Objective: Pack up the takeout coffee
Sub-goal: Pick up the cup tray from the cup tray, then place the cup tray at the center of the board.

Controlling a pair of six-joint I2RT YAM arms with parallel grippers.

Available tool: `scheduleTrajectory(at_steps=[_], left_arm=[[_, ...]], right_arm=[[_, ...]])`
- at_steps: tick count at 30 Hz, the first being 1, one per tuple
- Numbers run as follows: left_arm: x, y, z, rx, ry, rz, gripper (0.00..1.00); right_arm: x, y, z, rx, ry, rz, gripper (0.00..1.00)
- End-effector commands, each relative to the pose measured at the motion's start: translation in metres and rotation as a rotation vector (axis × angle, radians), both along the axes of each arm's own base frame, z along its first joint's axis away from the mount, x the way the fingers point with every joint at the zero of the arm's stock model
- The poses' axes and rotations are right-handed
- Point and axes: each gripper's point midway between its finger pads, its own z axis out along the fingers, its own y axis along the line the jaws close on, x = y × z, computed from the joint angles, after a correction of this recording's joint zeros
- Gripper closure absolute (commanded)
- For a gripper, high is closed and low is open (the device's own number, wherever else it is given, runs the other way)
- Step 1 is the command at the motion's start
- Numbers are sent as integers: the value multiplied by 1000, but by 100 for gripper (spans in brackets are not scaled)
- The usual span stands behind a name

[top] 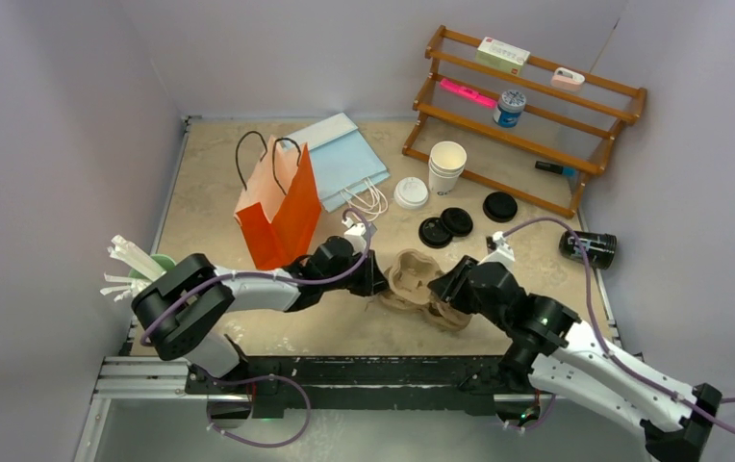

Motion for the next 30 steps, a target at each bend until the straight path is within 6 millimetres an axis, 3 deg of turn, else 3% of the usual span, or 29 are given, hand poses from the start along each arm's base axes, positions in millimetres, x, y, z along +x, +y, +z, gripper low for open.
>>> scheduleTrajectory(at_steps=[1,5,13,17,22,28,30], left_arm=[[22,19,4,173,-105,46,100],[26,24,4,224,-115,53,100],[24,-8,15,95,-83,4,100],[31,-35,19,35,-74,15,100],[38,-83,32,-81,-82,73,100],[44,-151,39,-130,-131,136,100],[47,-167,39,-152,-140,147,90]], right_arm=[[10,-11,34,65,-108,-76,63],[12,-21,54,59,-147,-107,62],[27,-65,103,-130,-242,-244,60],[38,-82,136,-235,-306,-292,59],[48,-93,164,-331,-348,-340,60],[54,-89,172,-335,-368,-346,60],[54,-87,169,-336,-362,-339,60]])
